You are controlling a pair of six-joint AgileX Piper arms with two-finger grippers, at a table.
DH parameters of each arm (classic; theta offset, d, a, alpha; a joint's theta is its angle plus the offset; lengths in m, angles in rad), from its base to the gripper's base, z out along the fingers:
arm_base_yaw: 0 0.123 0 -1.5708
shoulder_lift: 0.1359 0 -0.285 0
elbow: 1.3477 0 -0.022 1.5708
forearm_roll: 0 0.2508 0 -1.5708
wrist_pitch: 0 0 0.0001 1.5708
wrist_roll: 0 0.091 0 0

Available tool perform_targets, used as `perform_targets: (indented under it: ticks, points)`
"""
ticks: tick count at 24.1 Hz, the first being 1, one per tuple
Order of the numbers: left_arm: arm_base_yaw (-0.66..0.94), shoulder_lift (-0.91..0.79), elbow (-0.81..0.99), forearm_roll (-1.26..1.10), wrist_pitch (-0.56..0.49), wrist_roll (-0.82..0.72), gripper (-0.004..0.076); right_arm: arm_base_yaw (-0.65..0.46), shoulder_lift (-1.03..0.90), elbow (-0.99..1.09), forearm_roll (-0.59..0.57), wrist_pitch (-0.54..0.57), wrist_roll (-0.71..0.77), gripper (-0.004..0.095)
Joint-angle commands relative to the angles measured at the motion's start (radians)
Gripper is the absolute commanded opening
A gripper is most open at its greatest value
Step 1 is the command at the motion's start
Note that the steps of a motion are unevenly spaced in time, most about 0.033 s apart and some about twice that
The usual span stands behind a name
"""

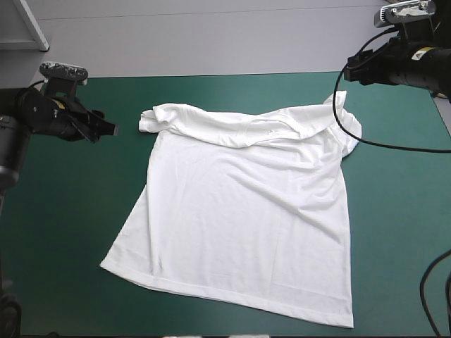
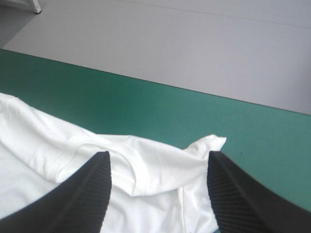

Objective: Fold the cloth

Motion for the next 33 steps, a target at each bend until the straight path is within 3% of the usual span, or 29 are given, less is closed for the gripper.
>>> perform_targets:
  ticks: [1,5,9,13,15,25,33]
  points:
    - [-0.001,-0.163,0.109,-0.064,-0.023,-0.032,0.0415,-0.010,-0.102,0.026,0.023,0.003,0.031,0.0540]
    - [-0.001,-0.317,0.283,-0.045,0.066,-0.034,0.0415,-0.010,-0.190,0.150,0.026,0.086,0.049,0.0540]
    - [-0.001,-0.433,0.452,0.007,0.065,-0.094,0.0415,-0.010,-0.293,0.299,0.024,0.073,0.052,0.0540]
    - [-0.001,-0.499,0.775,-0.053,0.039,-0.108,0.0415,-0.010,-0.464,0.625,0.028,-0.028,0.054,0.0539]
    - [-0.001,-0.485,0.867,-0.064,-0.049,-0.110,0.0415,-0.010,-0.523,0.751,0.028,-0.090,0.049,0.0540]
    - [-0.001,-0.240,0.904,-0.091,-0.176,-0.098,0.0415,-0.010,-0.549,0.878,0.037,-0.125,0.035,0.0540]
    - [-0.014,-0.135,0.931,-0.117,-0.178,-0.055,0.0414,-0.010,-0.555,0.878,0.039,-0.095,0.035,0.0540]
